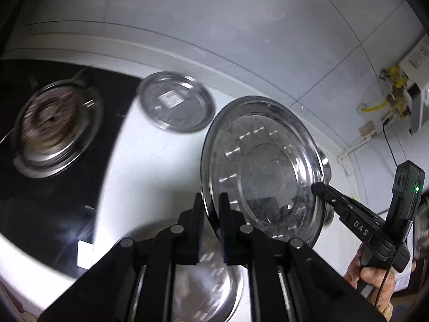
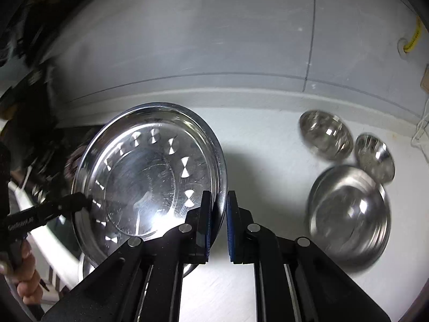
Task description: Organize plates and bowls
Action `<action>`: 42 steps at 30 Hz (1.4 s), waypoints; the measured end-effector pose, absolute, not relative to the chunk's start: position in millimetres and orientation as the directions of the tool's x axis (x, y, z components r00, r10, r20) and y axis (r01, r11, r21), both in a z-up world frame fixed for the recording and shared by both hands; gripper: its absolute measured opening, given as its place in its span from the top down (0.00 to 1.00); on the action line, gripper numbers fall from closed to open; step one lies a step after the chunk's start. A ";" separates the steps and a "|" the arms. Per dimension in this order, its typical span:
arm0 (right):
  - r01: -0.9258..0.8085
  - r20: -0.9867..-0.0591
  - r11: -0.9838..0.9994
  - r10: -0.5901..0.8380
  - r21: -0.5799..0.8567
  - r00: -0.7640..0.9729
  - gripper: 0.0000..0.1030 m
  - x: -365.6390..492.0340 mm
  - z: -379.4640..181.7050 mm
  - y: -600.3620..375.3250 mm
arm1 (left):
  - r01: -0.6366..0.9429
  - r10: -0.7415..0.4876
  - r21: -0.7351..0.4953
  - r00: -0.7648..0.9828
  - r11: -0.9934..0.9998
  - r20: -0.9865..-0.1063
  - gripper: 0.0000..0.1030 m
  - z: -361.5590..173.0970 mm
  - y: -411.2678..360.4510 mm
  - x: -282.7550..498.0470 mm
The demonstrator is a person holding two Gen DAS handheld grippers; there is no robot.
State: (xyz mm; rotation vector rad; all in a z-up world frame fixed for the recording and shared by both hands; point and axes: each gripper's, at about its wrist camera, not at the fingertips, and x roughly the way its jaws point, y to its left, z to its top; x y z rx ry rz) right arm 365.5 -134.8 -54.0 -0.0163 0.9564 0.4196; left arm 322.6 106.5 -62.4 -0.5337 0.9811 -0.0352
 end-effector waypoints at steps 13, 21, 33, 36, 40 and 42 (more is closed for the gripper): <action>-0.318 -0.890 0.924 0.316 0.210 0.329 0.90 258.0 -136.8 -112.6 | -0.218 -0.247 -0.362 0.420 0.906 -0.873 0.91 -140.3 127.9 218.2; -0.287 -0.905 0.937 0.288 0.199 0.313 0.90 242.9 -147.0 -107.3 | -0.214 -0.249 -0.355 0.403 0.910 -0.881 0.91 -155.6 126.6 214.6; -0.272 -0.913 0.949 0.247 0.160 0.325 0.88 237.1 -155.5 -103.3 | -0.201 -0.216 -0.310 0.386 0.929 -0.897 0.91 -169.5 120.3 224.5; -0.272 -0.910 0.949 0.250 0.162 0.330 0.87 237.2 -155.7 -103.7 | -0.190 -0.180 -0.274 0.400 0.943 -0.899 0.90 -167.2 117.1 226.6; -0.289 -0.900 0.947 0.246 0.143 0.360 0.87 236.4 -149.0 -103.0 | -0.175 -0.123 -0.215 0.425 0.961 -0.897 0.90 -162.6 114.6 227.9; -0.294 -0.896 0.946 0.243 0.135 0.371 0.87 236.0 -146.2 -103.4 | -0.174 -0.120 -0.213 0.431 0.962 -0.894 0.90 -160.4 115.2 228.4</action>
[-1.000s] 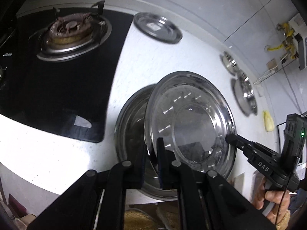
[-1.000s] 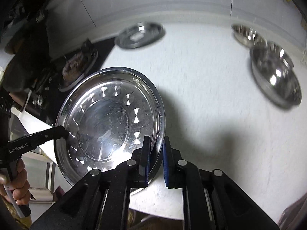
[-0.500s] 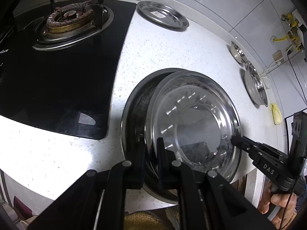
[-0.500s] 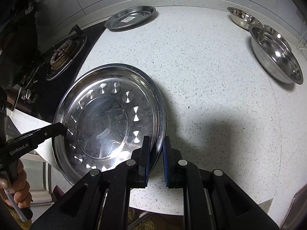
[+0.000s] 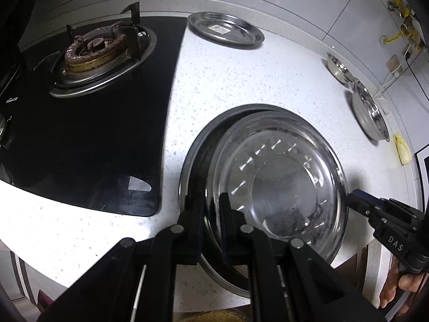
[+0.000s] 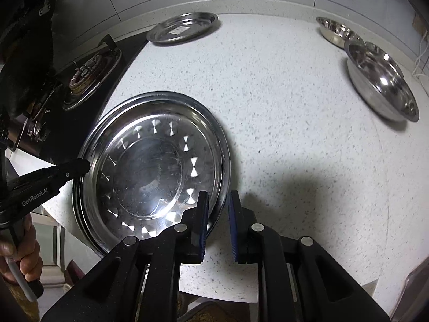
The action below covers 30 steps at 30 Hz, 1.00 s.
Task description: Organize plates and bowls
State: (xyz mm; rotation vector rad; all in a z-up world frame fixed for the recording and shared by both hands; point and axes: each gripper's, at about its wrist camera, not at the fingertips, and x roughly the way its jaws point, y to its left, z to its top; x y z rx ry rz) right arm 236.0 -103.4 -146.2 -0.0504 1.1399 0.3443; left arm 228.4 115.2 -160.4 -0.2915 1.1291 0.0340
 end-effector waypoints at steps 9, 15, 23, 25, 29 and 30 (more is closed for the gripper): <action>-0.266 -0.872 0.951 0.258 0.155 0.415 0.87 241.1 -138.0 -117.7 | -0.132 -0.081 -0.162 0.477 0.978 -0.875 0.90 -145.7 105.7 229.4; -0.242 -0.868 0.955 0.264 0.173 0.421 0.86 263.7 -131.7 -131.9 | -0.132 -0.085 -0.163 0.463 0.978 -0.882 0.72 -141.7 109.2 247.5; -0.277 -0.846 0.944 0.291 0.179 0.446 0.60 332.0 -104.8 -121.6 | -0.139 -0.002 -0.076 0.469 0.987 -0.883 0.67 -125.6 129.0 321.0; -0.286 -0.837 0.940 0.303 0.184 0.456 0.57 359.6 -97.0 -112.1 | -0.153 0.023 -0.057 0.480 0.987 -0.877 0.66 -119.3 133.3 348.9; -0.295 -0.830 0.935 0.318 0.196 0.457 0.57 410.0 -92.9 -90.8 | -0.196 -0.001 -0.108 0.476 0.975 -0.879 0.66 -116.6 152.8 404.6; -0.293 -0.833 0.935 0.318 0.198 0.453 0.57 424.0 -93.5 -84.7 | -0.208 -0.013 -0.126 0.473 0.970 -0.881 0.66 -117.5 159.1 417.3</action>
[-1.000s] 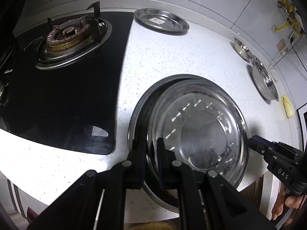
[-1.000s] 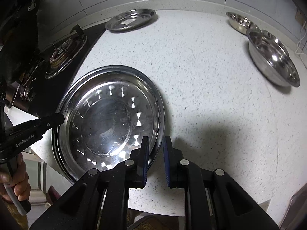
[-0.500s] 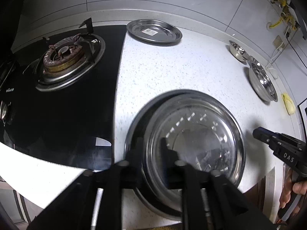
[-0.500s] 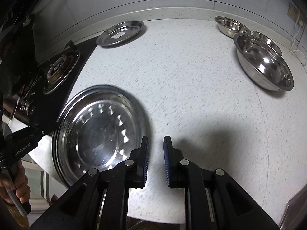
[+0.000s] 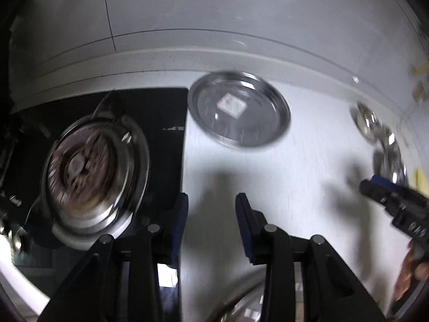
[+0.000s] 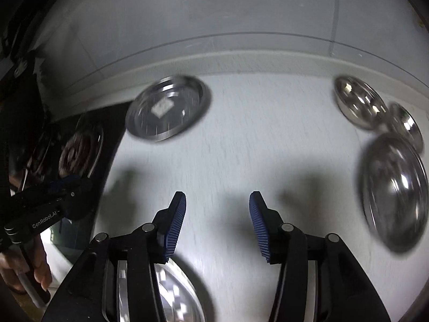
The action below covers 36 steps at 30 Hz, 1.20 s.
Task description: Organize plates and bowls
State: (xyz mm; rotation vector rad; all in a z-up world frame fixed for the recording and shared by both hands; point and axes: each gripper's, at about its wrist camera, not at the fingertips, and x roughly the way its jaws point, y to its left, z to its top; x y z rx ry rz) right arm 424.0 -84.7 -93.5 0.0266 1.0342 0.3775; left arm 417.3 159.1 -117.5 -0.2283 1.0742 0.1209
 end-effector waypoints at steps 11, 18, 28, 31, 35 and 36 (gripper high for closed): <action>-0.261 -0.860 0.937 0.323 0.232 0.395 0.57 529.7 -131.7 -36.2 | -0.319 -0.113 -0.271 0.437 0.908 -0.892 0.66 -144.6 210.9 517.3; -0.252 -0.877 0.939 0.316 0.234 0.363 0.57 552.3 -152.9 -24.4 | -0.333 -0.097 -0.258 0.430 0.907 -0.898 0.66 -158.9 214.5 539.8; -0.321 -0.876 0.927 0.313 0.196 0.368 0.69 549.1 -167.5 -6.0 | -0.326 -0.190 -0.347 0.428 0.879 -0.884 0.67 -177.2 219.5 546.3; -0.345 -0.869 0.911 0.347 0.223 0.353 0.82 546.5 -169.7 -2.0 | -0.321 -0.235 -0.398 0.442 0.859 -0.865 0.69 -182.7 224.2 545.3; -0.369 -0.872 0.905 0.345 0.212 0.346 0.88 539.9 -172.0 3.0 | -0.345 -0.253 -0.430 0.453 0.834 -0.855 0.80 -186.9 231.1 545.1; -0.365 -0.872 0.906 0.347 0.215 0.346 0.88 539.3 -172.9 2.1 | -0.348 -0.258 -0.434 0.451 0.831 -0.854 0.87 -188.8 232.8 545.6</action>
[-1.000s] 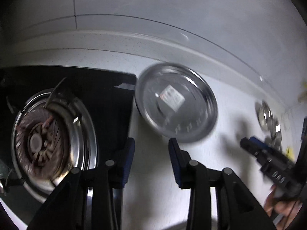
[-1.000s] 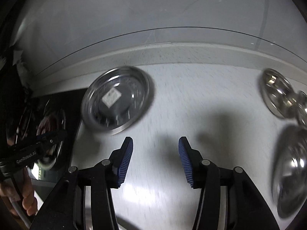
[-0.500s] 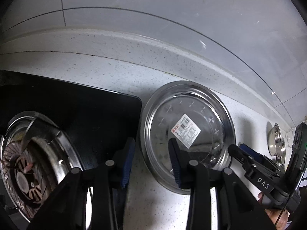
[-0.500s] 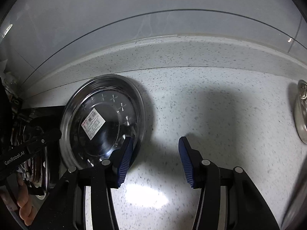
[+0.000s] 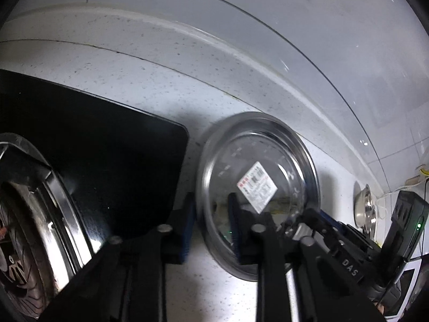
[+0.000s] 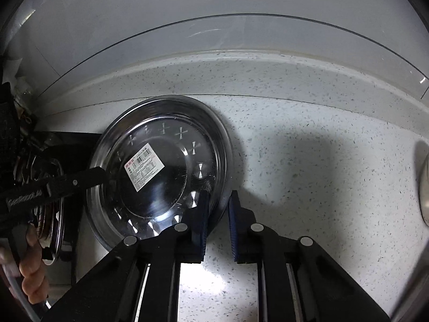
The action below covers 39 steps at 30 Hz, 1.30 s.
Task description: Organize plates and bowls
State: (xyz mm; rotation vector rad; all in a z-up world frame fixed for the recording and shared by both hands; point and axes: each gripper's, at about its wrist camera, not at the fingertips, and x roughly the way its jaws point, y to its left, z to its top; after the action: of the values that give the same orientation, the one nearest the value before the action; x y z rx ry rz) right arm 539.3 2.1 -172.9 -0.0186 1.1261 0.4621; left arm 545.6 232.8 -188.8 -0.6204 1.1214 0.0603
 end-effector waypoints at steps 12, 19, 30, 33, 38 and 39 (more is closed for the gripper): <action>-0.366 -0.859 0.907 0.347 0.205 0.377 0.88 508.6 -157.7 -3.5 | -0.313 -0.283 -0.457 0.469 0.833 -0.837 0.93 -170.8 213.5 533.4; -0.363 -0.839 0.910 0.352 0.202 0.416 0.88 480.7 -117.0 -17.2 | -0.285 -0.282 -0.461 0.497 0.840 -0.821 0.93 -129.1 194.0 501.8; -0.368 -0.833 0.905 0.365 0.214 0.415 0.88 389.2 -69.4 -51.4 | -0.234 -0.301 -0.451 0.480 0.861 -0.824 0.92 -77.1 167.4 404.6; -0.367 -0.827 0.902 0.379 0.229 0.416 0.88 365.8 -59.3 -61.3 | -0.207 -0.311 -0.449 0.476 0.869 -0.823 0.92 -64.1 164.7 378.5; -0.373 -0.815 0.895 0.399 0.245 0.421 0.88 332.5 -31.1 -84.1 | -0.179 -0.335 -0.463 0.478 0.868 -0.812 0.92 -49.8 156.3 344.9; -0.373 -0.813 0.894 0.401 0.248 0.422 0.88 324.6 -28.6 -85.8 | -0.172 -0.337 -0.463 0.479 0.870 -0.811 0.92 -46.5 155.1 337.2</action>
State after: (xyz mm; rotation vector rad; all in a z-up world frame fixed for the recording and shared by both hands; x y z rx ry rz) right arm 324.6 -85.8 -28.6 0.0306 1.0267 0.4849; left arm 337.2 155.1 -46.5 -0.5325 1.0809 -0.1065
